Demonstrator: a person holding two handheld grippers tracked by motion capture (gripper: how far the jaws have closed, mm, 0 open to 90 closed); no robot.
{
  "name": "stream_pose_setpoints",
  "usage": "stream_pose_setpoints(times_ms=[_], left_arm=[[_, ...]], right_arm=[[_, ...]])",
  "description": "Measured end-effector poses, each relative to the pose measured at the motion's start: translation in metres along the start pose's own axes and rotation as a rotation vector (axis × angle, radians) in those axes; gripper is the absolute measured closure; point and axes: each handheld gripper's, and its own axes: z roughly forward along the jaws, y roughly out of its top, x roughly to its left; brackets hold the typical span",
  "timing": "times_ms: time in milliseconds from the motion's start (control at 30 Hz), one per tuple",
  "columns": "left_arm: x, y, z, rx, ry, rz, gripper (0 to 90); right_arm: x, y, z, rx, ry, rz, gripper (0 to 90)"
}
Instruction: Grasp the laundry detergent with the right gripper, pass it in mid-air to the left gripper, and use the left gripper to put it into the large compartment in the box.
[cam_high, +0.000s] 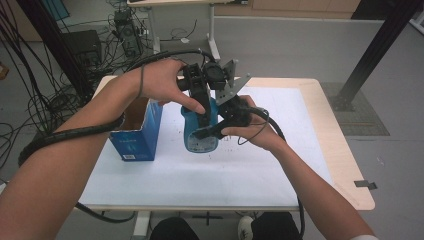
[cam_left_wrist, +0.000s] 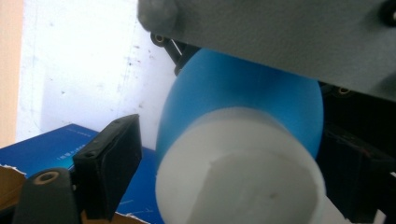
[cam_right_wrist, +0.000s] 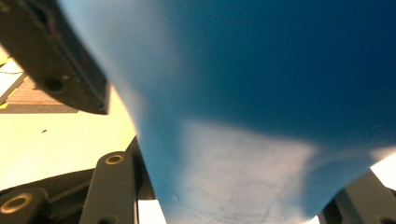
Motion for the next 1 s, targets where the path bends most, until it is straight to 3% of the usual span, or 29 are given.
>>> stream_pose_setpoints(times_ms=[767, 1000], left_arm=[[-0.0037, 0.0086, 0.0009, 0.015, -0.031, 0.026, 33.7], [-0.0039, 0.0082, 0.0015, 0.018, -0.038, 0.033, 34.5]], right_arm=[[0.0031, 0.0, -0.0045, -0.005, -0.002, -0.022, 43.9], [0.0041, 0.0, -0.0041, -0.004, -0.005, -0.027, 43.9]])
